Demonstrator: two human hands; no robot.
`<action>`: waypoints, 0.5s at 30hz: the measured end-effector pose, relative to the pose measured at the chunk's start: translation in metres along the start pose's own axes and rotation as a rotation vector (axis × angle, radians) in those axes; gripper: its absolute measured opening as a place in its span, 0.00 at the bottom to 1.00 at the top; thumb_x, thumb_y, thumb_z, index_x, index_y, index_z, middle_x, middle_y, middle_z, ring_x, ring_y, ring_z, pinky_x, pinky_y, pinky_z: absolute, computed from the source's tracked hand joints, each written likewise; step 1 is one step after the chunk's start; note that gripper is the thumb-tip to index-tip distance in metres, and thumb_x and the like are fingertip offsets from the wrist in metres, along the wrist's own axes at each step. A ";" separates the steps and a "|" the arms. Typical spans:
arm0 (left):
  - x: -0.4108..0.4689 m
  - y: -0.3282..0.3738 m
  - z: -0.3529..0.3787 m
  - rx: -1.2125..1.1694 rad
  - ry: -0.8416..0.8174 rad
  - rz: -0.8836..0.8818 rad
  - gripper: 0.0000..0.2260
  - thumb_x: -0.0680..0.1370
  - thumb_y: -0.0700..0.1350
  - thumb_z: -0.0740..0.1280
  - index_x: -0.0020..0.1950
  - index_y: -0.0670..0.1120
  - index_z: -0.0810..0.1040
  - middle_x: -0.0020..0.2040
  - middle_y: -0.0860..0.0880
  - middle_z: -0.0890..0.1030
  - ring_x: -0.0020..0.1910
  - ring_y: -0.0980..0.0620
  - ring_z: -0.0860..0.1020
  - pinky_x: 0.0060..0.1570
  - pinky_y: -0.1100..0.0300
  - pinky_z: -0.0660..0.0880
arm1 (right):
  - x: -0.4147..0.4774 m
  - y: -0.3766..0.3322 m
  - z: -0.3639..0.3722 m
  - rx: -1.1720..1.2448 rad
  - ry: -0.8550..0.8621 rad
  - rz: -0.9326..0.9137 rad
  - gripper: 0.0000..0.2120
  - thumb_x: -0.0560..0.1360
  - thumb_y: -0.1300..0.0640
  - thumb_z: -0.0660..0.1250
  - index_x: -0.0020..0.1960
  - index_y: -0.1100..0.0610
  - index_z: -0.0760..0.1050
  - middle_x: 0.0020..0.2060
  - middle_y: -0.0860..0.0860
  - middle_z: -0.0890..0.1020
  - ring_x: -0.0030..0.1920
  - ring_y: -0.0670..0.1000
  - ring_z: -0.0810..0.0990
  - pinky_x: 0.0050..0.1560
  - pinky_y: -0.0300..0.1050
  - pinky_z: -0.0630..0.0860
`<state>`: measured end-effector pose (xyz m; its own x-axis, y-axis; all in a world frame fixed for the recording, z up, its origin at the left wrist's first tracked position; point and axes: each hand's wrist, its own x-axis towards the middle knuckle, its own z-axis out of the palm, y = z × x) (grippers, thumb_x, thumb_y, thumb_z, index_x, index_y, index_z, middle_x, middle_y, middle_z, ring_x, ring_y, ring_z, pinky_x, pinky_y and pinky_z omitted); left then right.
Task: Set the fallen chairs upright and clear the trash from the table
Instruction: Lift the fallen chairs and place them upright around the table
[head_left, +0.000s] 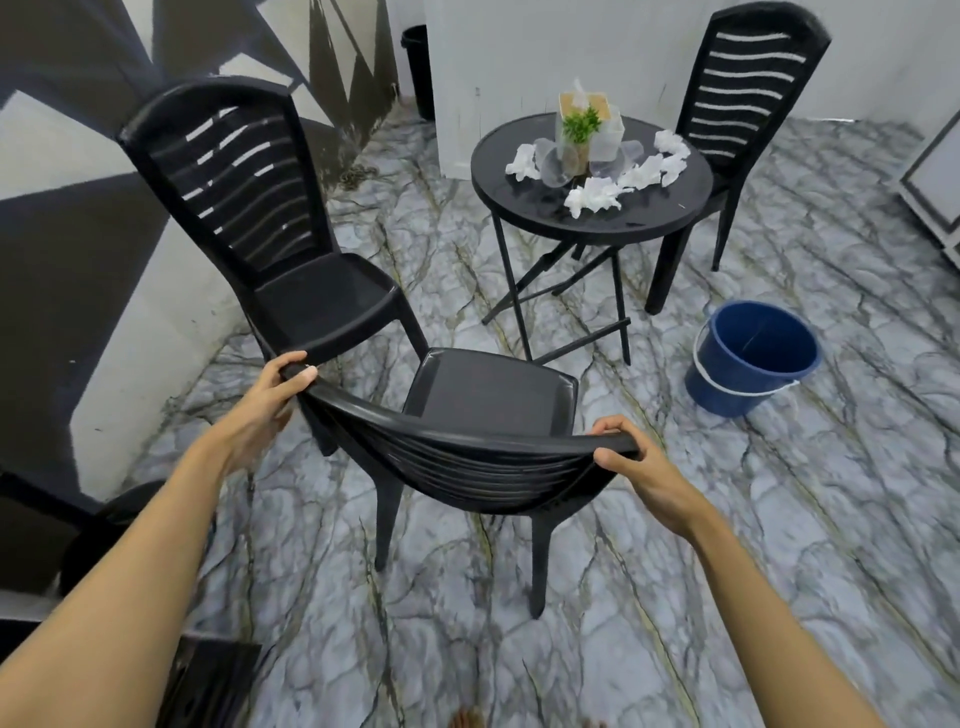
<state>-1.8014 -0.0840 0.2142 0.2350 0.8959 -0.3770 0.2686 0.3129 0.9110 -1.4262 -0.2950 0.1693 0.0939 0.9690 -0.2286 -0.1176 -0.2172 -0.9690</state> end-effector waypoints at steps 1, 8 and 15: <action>-0.002 -0.004 -0.003 -0.002 -0.005 -0.009 0.10 0.76 0.52 0.65 0.56 0.61 0.72 0.62 0.54 0.69 0.58 0.58 0.68 0.53 0.60 0.62 | 0.002 0.002 0.001 0.009 0.010 -0.010 0.08 0.68 0.52 0.70 0.46 0.50 0.76 0.42 0.50 0.77 0.42 0.46 0.77 0.43 0.34 0.74; -0.029 -0.029 0.003 -0.026 -0.114 -0.004 0.22 0.64 0.64 0.69 0.57 0.68 0.72 0.68 0.58 0.68 0.68 0.57 0.66 0.67 0.56 0.57 | -0.001 0.004 -0.021 0.025 0.059 -0.035 0.08 0.68 0.53 0.72 0.46 0.48 0.78 0.44 0.50 0.80 0.45 0.47 0.78 0.49 0.37 0.75; -0.053 -0.037 0.034 -0.055 -0.112 -0.008 0.17 0.66 0.63 0.66 0.54 0.73 0.69 0.60 0.67 0.69 0.61 0.64 0.66 0.66 0.55 0.57 | -0.012 -0.004 -0.044 0.055 0.073 -0.048 0.08 0.67 0.58 0.69 0.45 0.53 0.76 0.42 0.52 0.77 0.43 0.49 0.76 0.47 0.38 0.73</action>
<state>-1.7919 -0.1537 0.1948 0.3364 0.8535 -0.3981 0.2202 0.3397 0.9144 -1.3831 -0.3113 0.1718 0.1726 0.9665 -0.1901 -0.1652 -0.1618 -0.9729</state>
